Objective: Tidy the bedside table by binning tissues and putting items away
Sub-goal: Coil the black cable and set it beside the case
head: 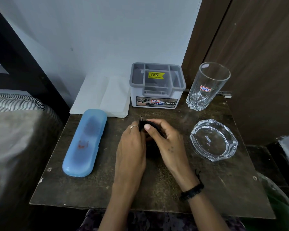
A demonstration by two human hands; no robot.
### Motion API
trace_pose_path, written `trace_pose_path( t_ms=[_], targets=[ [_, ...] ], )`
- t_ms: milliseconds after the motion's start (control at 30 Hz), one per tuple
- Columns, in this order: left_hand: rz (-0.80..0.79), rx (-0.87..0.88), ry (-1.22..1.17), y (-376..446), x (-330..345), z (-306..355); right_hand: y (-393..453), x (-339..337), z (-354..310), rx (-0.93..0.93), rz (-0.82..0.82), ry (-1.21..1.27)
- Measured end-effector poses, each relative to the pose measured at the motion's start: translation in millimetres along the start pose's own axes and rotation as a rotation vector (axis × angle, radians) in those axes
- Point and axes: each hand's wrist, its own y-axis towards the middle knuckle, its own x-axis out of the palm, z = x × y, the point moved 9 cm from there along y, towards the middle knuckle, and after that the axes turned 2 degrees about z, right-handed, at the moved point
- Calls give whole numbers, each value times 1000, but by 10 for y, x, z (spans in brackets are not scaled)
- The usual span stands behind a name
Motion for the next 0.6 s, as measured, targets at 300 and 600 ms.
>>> trace_pose_path(
  t_ms=[300, 600],
  targets=[
    [-58, -190, 7, 37, 43, -219, 12, -73, -4, -54, 65, -312],
    [29, -256, -29, 84, -227, -356, 19, -199, -47, -52, 160, -402]
  ],
)
